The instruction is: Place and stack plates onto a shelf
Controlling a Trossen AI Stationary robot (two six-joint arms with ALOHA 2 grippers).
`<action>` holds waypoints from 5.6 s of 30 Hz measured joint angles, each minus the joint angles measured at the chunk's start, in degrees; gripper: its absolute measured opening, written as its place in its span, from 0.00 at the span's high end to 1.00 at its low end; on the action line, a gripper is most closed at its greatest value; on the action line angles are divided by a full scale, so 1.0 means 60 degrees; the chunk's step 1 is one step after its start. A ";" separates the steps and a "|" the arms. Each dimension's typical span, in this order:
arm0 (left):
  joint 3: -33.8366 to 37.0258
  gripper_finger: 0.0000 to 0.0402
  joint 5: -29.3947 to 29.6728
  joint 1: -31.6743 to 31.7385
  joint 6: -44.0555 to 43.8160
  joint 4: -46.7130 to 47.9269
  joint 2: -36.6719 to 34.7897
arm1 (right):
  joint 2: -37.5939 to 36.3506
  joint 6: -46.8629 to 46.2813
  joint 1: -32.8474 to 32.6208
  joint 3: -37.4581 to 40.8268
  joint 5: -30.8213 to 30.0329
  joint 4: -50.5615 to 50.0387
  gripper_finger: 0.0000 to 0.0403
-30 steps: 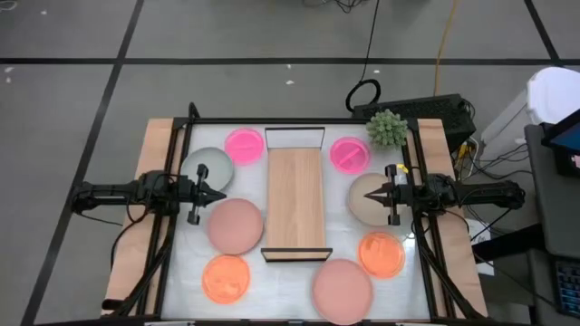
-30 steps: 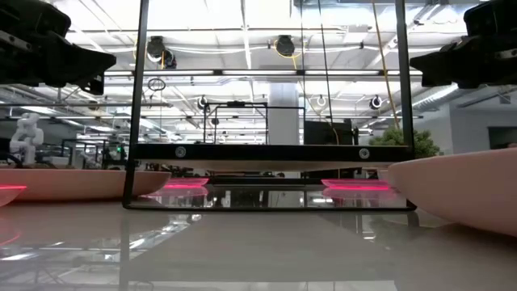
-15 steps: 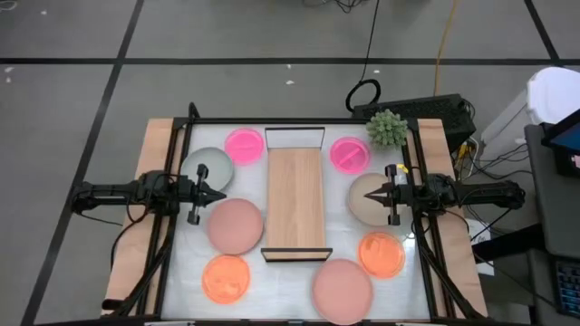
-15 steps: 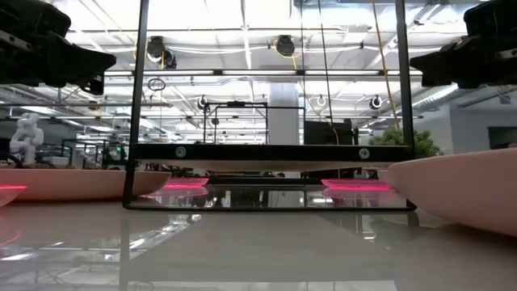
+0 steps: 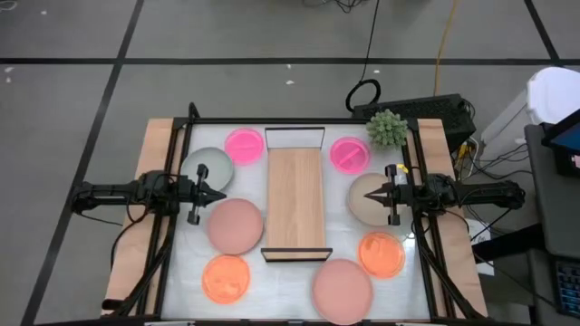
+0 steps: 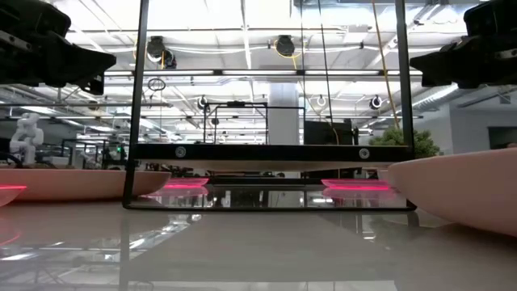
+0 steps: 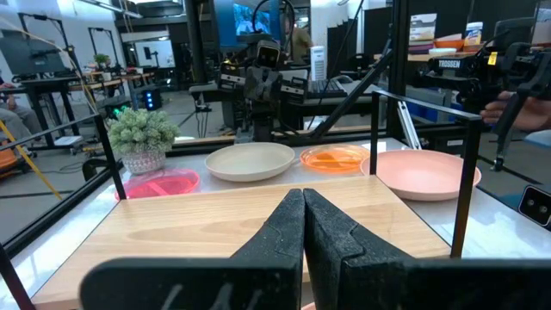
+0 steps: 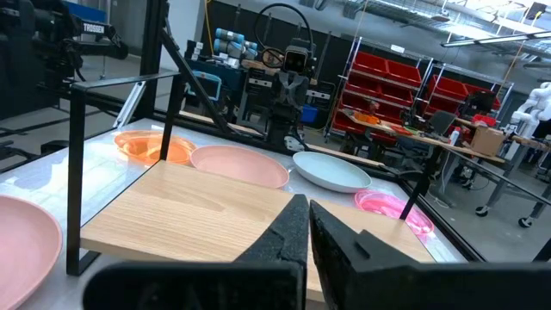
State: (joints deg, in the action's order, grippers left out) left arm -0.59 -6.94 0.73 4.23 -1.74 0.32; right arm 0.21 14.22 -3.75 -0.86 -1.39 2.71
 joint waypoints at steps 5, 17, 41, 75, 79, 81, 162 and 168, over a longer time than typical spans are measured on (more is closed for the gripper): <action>-0.0002 0.99 0.0000 0.0000 0.0000 0.0000 0.0000 | 0.0000 -0.0004 0.0001 0.0000 0.0000 -0.0002 1.00; -0.0002 0.99 -0.0001 0.0000 0.0000 0.0000 -0.0004 | -0.0002 -0.0003 0.0002 0.0001 0.0000 0.0000 1.00; 0.0000 0.99 -0.0002 0.0000 0.0000 0.0000 -0.0002 | 0.0646 -0.1031 0.0000 -0.1266 -0.0047 0.0521 1.00; -0.0002 0.99 0.0004 -0.0003 -0.0733 0.0000 -0.0004 | 0.5514 -0.2295 0.0000 -0.8858 -0.0812 -0.3656 1.00; 0.0000 0.99 0.0004 -0.0002 -0.0700 0.0000 -0.0002 | 0.5781 -0.2283 0.0000 -0.8916 -0.0809 -0.3643 1.00; 0.0001 0.99 0.0004 -0.0001 -0.0729 0.0000 -0.0004 | 0.5884 -0.2281 0.0000 -0.8918 -0.0809 -0.3687 1.00; -0.5614 0.99 0.1544 -0.0266 -0.1586 0.2361 0.8110 | 0.7453 -0.4771 -0.0018 -0.6586 -0.2003 -0.5836 1.00; -0.5616 0.99 0.1559 -0.0292 -0.2008 0.2355 0.8769 | 0.7453 -0.4493 -0.0018 -0.6586 -0.2009 -0.4763 1.00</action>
State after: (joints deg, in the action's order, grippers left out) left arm -34.28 2.42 -1.02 -7.82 12.39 52.93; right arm 44.93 -12.74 -3.86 -40.38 -13.44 -25.87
